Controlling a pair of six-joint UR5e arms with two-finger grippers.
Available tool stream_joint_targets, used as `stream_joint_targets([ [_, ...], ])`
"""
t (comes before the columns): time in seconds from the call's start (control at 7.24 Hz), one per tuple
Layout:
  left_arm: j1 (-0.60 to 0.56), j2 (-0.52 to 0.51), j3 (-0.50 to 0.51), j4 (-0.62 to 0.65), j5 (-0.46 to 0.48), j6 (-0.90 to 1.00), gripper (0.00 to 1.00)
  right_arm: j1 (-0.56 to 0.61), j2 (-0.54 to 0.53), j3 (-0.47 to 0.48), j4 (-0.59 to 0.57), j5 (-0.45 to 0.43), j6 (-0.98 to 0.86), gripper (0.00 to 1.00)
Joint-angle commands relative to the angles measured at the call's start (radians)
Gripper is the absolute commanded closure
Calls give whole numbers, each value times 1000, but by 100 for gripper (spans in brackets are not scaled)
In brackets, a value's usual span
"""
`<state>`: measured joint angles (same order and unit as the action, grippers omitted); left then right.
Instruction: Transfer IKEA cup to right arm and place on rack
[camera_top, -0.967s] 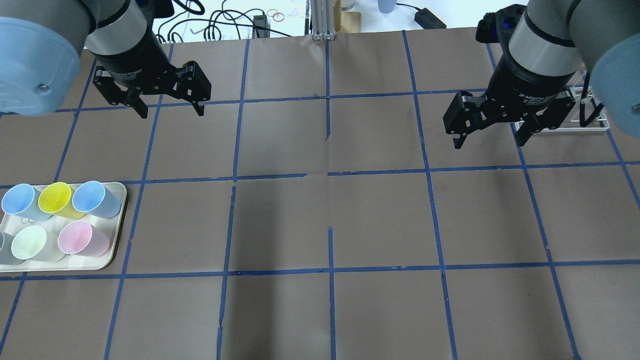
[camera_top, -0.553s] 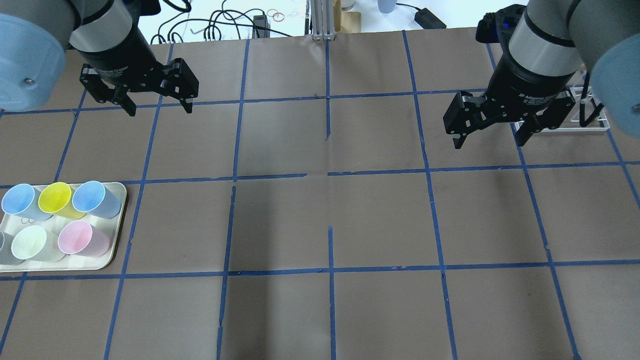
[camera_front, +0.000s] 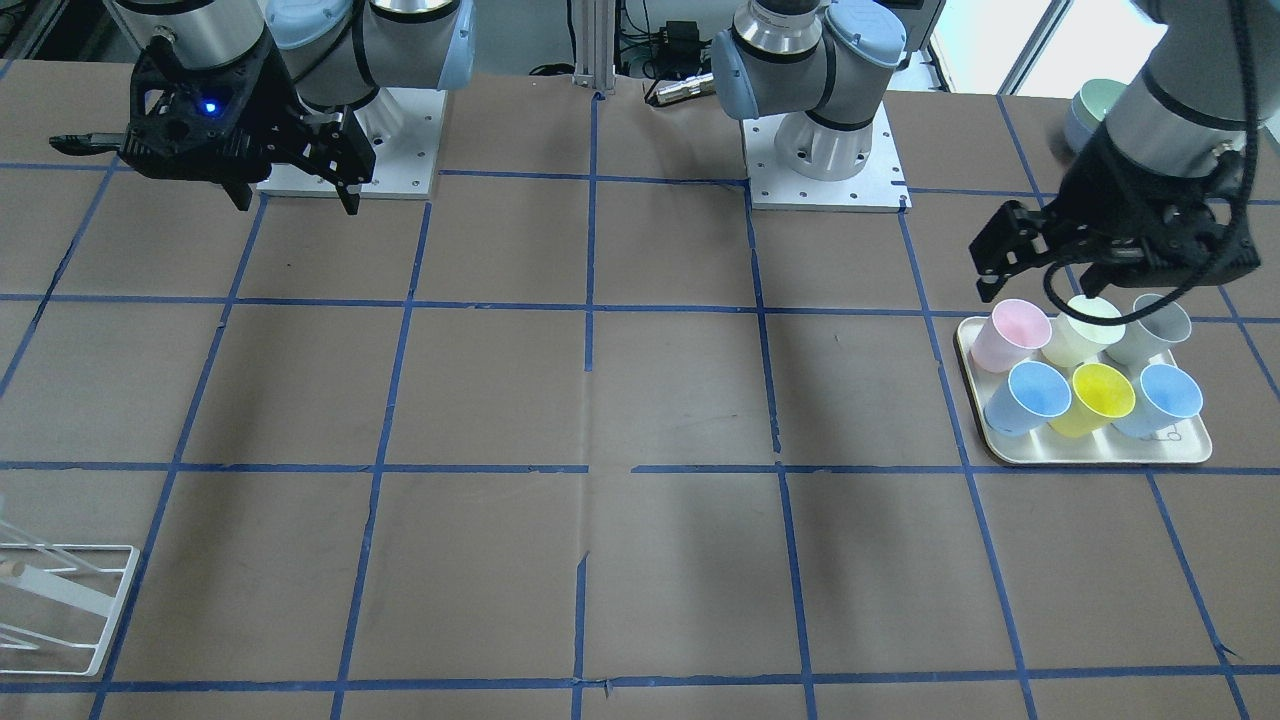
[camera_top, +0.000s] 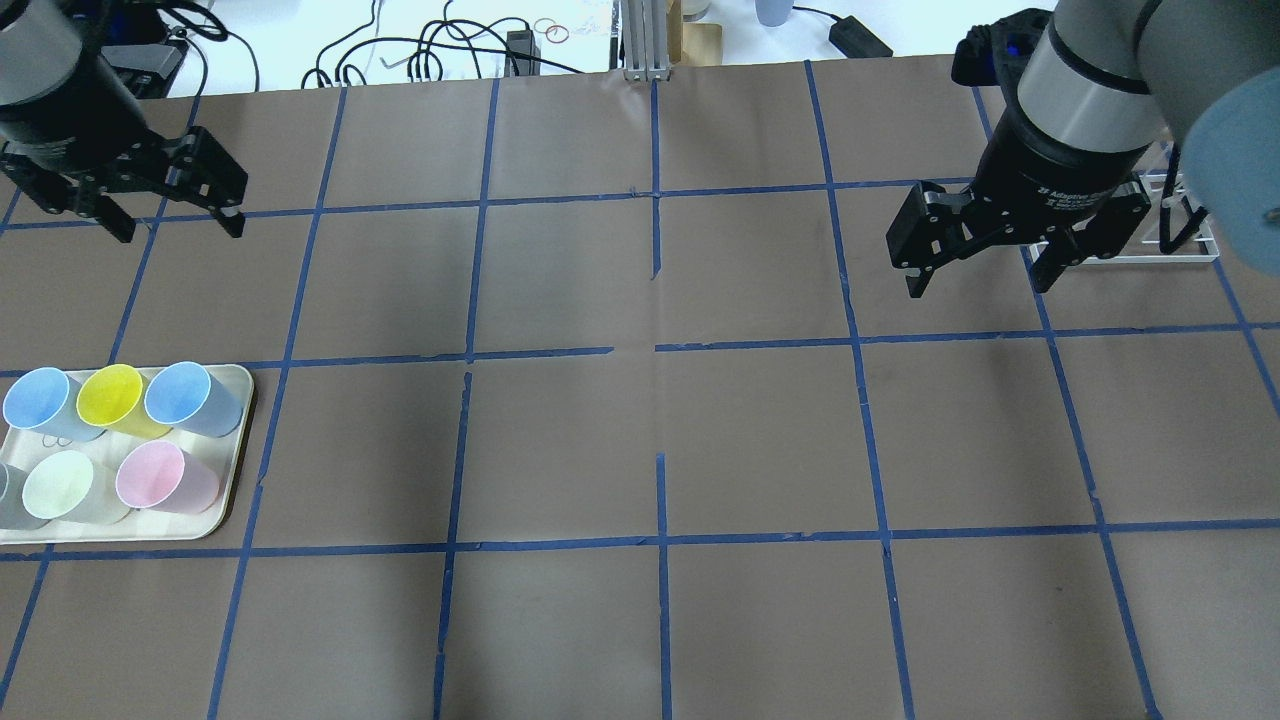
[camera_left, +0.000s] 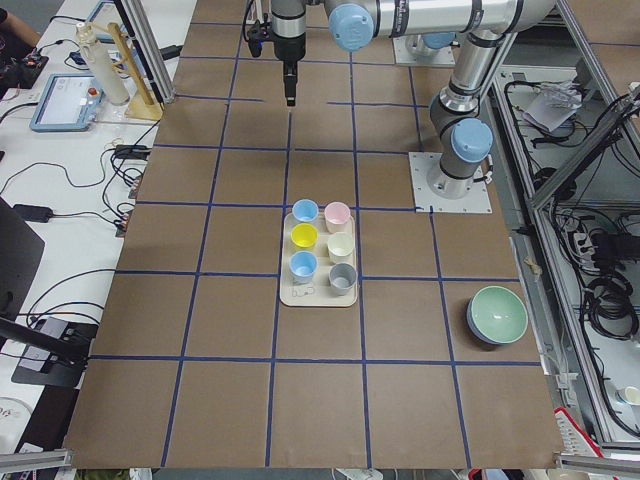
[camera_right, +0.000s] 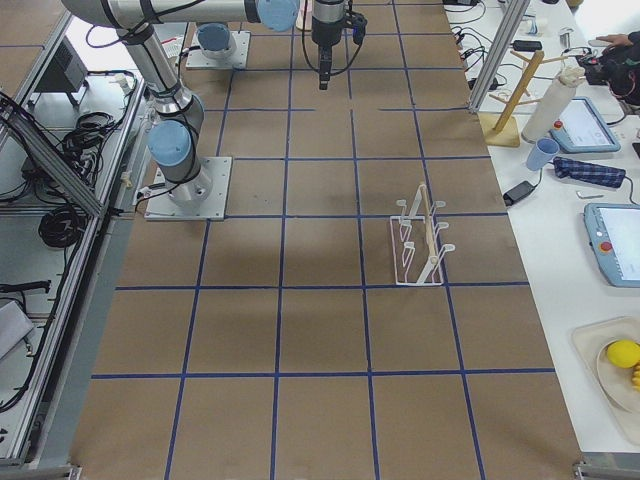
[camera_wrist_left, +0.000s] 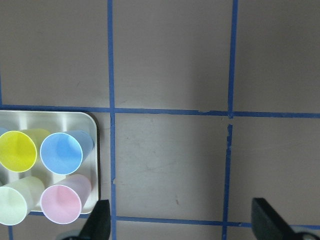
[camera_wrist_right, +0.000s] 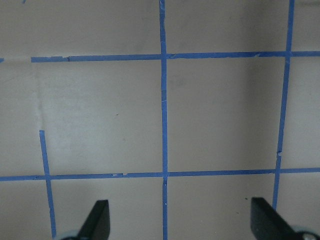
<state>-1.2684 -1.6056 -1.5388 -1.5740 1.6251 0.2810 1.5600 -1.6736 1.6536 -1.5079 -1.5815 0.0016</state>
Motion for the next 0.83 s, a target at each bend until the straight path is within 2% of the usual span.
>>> stream_joint_targets([
  [0.0,198,-40,-10,0,-2,349,0,0,2,0,0,-2,-2,0],
  [0.14,272,-80,-38,34,-1,535,0,0,0,0,0,0,1,0],
  [0.55,464,-239,-150,427,-1,974,0,-8,2,-2,-40,24,-5,0],
  [0.69,504,-305,-147,534,-2,1025,0,-9,8,0,-54,32,-5,0],
])
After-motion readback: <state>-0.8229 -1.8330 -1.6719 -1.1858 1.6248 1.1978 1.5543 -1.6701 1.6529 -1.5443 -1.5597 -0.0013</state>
